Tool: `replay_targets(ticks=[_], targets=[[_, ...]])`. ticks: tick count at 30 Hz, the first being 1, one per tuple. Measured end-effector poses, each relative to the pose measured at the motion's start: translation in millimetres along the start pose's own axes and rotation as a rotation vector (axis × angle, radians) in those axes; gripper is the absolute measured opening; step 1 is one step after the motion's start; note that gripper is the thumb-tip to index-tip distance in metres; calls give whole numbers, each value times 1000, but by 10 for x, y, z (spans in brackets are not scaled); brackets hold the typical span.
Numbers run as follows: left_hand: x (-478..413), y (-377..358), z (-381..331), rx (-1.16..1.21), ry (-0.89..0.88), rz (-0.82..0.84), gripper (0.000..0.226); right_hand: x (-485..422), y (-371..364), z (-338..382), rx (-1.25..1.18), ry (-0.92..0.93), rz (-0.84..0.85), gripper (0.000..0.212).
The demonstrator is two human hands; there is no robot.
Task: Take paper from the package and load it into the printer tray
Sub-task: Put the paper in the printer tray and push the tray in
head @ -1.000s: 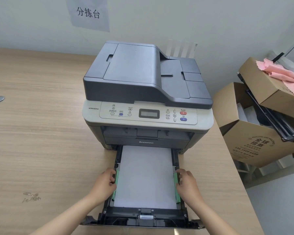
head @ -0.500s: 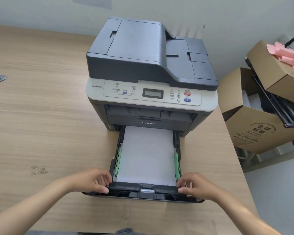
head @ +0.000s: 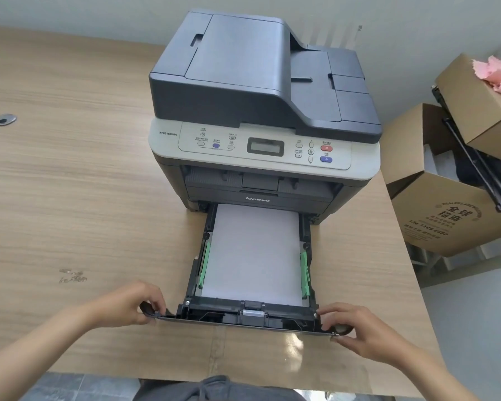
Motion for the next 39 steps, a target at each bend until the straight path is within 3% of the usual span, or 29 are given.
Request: replay_targets(ticks=[5,11,14,16,19,28,35,39], targets=[[-34,174,-93,-15,-87,-118,15,7,134,-191,-39,-103,-239,15],[-45,434,-77,-19,-202,-476,14,-71,366,-306,-129,-247,-525,48],[-91,582,96,83,-105,-664,44,-141,468,-419,-186,-362,-614,62],[-141,650,158,160,-43,-723,69,-201,497,-499,-214,-417,-621,73],[-229,791,170,241,-12,-790,90,-332,570,-607,-268,-454,-615,89],[-587,1240,184,464,55,-866,122,-820,941,-836,-387,-461,-600,118],[-980,1456,-43,447,-17,-710,117,-1117,1177,-899,-391,-419,-606,103],[-1059,1494,-17,468,-20,-712,114,-1130,1177,-943,-402,-429,-623,103]])
Point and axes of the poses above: each hand's wrist, its own x-axis away from the middle knuckle, its own y-axis out of the back of the hand, z = x × y, the point moved 9 cm from there along -x, towards the middle knuckle, and after that the axes turned 14 degrees about x, right-handed, at the moved point
